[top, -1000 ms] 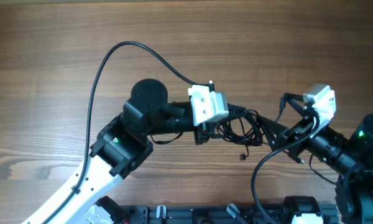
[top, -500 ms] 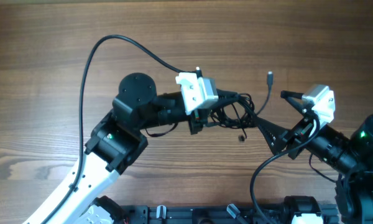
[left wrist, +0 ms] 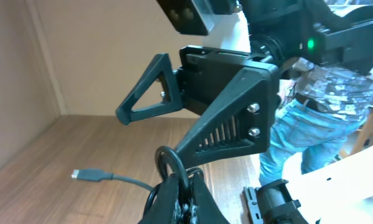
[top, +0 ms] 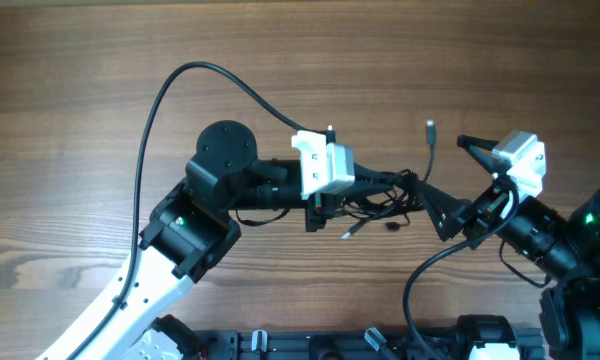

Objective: Untangle cables
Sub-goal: 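Reach the right gripper to the hanging cable loops and grasp them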

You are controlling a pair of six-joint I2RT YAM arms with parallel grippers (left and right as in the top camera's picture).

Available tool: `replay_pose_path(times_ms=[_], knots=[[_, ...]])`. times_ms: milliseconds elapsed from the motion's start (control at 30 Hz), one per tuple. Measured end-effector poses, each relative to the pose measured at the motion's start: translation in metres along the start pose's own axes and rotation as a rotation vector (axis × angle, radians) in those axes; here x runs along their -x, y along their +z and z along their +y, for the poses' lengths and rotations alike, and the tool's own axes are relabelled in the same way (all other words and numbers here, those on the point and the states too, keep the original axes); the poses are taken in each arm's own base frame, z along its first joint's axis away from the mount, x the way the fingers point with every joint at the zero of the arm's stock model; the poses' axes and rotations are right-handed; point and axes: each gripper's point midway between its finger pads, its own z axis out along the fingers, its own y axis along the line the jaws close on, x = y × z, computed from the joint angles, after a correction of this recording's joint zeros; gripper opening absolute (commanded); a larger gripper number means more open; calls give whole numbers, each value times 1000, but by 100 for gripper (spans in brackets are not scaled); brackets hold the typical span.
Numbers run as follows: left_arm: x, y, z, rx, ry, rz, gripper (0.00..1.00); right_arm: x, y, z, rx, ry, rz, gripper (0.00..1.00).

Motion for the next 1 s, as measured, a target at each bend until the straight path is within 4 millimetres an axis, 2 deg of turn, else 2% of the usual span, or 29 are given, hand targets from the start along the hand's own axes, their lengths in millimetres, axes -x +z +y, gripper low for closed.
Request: replay_pose_path(times_ms=[67, 167, 200, 233, 300, 333, 367, 433, 500, 533, 567, 600, 633, 767, 900, 1000], knots=[[1, 0, -2, -8, 5, -5, 4, 2, 0, 0, 0, -7, -7, 88], [10, 8, -17, -61, 43, -36, 4, 4, 0, 6, 36, -42, -16, 87], [13, 10, -23, -79, 54, -46, 4, 4, 0, 9, 53, -52, -19, 84], [14, 12, -25, -89, 60, -51, 4, 4, 0, 11, 63, -58, -21, 75], [15, 13, -28, -99, 66, -57, 4, 5, -1, 14, 84, -82, -26, 44], [16, 15, -30, -104, 70, -61, 4, 6, -1, 16, 94, -89, -32, 9], [16, 16, -32, -112, 71, -61, 4, 8, -1, 18, 104, -100, -38, 4], [15, 19, -32, -111, 69, -60, 4, 9, -1, 23, 129, -114, -45, 4], [15, 20, -30, -95, 66, -58, 23, 9, -1, 21, 121, -112, -44, 4], [12, 20, -27, -76, 51, -49, 29, 8, 0, 16, 87, -100, -38, 4], [8, 21, -23, -53, 26, -31, 59, 7, 0, 6, 34, -79, -29, 4], [5, 22, -17, -21, 1, -19, 82, 6, 1, -5, -29, -54, -19, 4], [2, 22, -10, 24, -22, -10, 98, 5, 0, -15, -84, -27, -12, 4], [-8, 17, 28, 253, -188, 11, 100, 0, -6, -51, -297, 131, -7, 4], [-10, 9, 50, 392, -365, -27, 100, -1, -9, -59, -350, 288, -31, 4], [-11, 3, 64, 481, -504, -70, 100, 6, -8, -54, -313, 320, -58, 4]])
